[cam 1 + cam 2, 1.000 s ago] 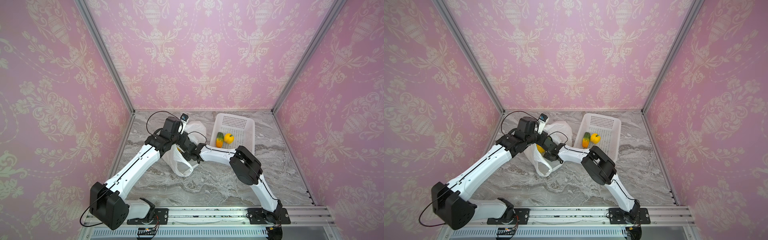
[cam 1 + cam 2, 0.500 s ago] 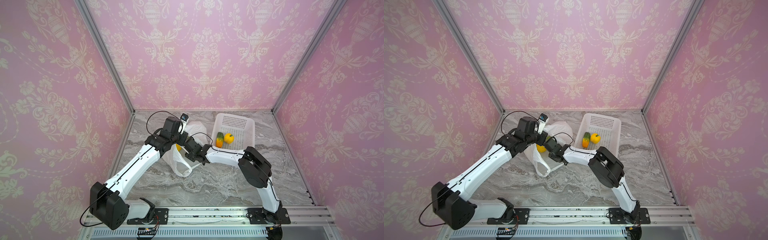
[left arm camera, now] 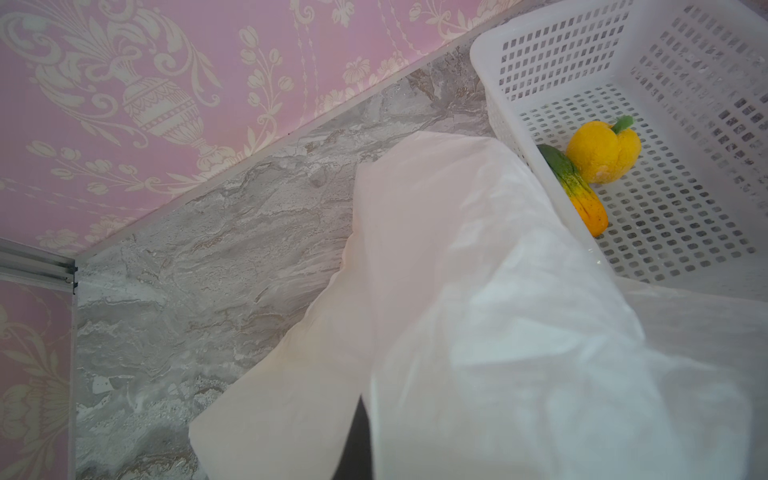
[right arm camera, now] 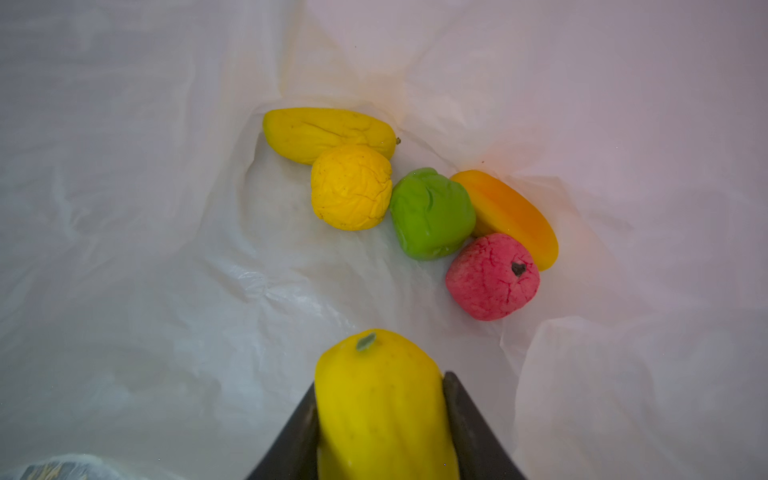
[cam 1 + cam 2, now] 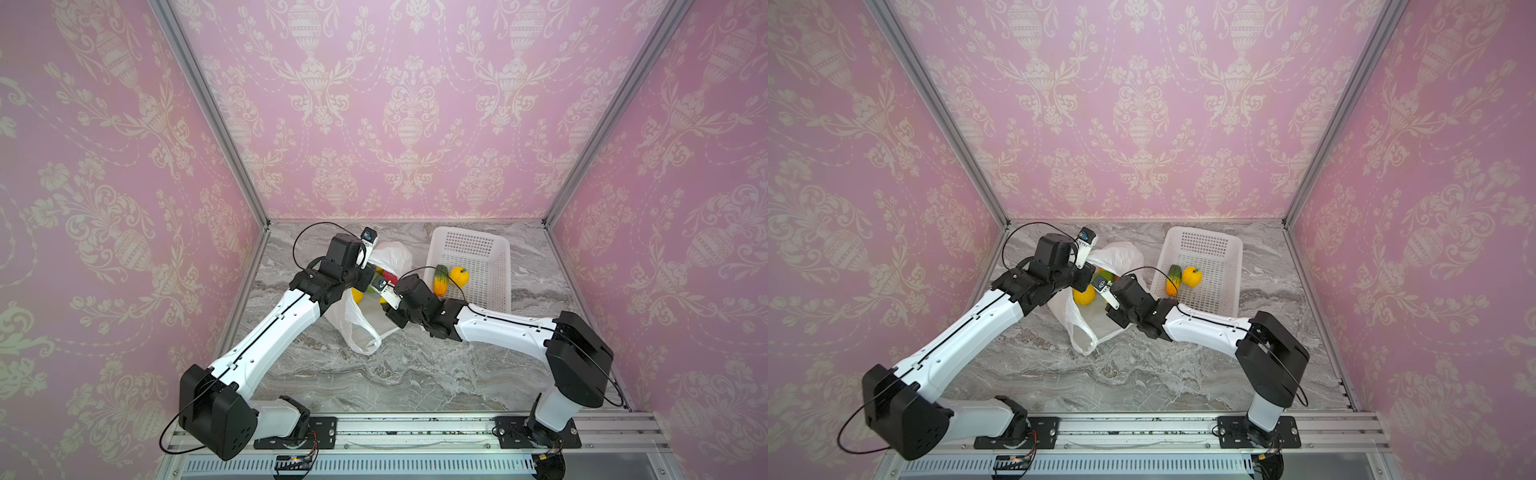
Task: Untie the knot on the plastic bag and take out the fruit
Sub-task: 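Lift the yellow squash out and carry it to the white basket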
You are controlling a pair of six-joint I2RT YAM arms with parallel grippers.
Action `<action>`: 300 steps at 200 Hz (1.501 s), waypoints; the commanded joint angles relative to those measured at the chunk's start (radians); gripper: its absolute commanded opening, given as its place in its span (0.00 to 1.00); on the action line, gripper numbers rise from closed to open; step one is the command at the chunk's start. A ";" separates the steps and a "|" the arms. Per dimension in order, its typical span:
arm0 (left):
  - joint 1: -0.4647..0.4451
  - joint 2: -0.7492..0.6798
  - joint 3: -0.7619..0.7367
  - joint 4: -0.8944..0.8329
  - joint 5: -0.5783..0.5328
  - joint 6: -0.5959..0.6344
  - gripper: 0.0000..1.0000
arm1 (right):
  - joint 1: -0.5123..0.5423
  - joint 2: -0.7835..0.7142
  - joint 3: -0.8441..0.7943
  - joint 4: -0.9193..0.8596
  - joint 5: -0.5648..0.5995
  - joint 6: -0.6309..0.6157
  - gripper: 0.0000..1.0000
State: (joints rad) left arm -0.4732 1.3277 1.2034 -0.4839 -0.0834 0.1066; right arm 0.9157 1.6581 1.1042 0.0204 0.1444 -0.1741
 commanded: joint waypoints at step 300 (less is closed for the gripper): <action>0.003 -0.016 -0.002 -0.008 -0.001 -0.007 0.00 | -0.751 -0.098 -0.156 0.006 -0.149 0.856 0.26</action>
State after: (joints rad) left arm -0.4732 1.3277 1.2034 -0.4870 -0.0834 0.1066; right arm 0.1978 1.4681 0.8658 0.1177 0.0956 0.5915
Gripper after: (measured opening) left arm 0.045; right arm 0.336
